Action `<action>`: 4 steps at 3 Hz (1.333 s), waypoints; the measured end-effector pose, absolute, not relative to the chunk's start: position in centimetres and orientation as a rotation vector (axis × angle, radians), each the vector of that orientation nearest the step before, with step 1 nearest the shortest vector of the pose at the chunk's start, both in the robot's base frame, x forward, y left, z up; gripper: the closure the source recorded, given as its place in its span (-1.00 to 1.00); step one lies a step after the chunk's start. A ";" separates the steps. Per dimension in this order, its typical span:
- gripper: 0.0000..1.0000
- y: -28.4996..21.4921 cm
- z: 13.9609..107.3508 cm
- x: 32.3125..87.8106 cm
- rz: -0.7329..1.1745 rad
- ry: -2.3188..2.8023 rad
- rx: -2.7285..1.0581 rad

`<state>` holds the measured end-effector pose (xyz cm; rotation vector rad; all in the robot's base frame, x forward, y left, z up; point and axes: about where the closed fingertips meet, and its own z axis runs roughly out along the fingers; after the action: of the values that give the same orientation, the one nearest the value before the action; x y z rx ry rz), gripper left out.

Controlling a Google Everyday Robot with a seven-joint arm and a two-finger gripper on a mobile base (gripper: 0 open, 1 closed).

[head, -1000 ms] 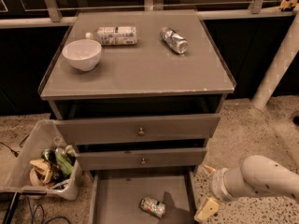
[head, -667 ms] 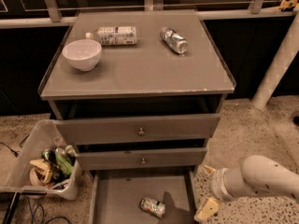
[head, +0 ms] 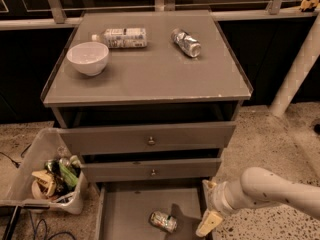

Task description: Pick 7up can from bottom drawer and place on counter

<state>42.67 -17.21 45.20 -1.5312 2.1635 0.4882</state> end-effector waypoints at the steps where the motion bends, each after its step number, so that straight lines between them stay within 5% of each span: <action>1: -1.00 -14.8 41.0 43.7 0.562 2.136 -1.523; 4: -1.00 -10.0 31.9 43.9 0.659 1.876 -1.488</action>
Offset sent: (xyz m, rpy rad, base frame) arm 0.0123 0.0589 -0.1126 0.1813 -0.0522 0.0664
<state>43.95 -10.02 31.91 -1.4878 1.8759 0.6587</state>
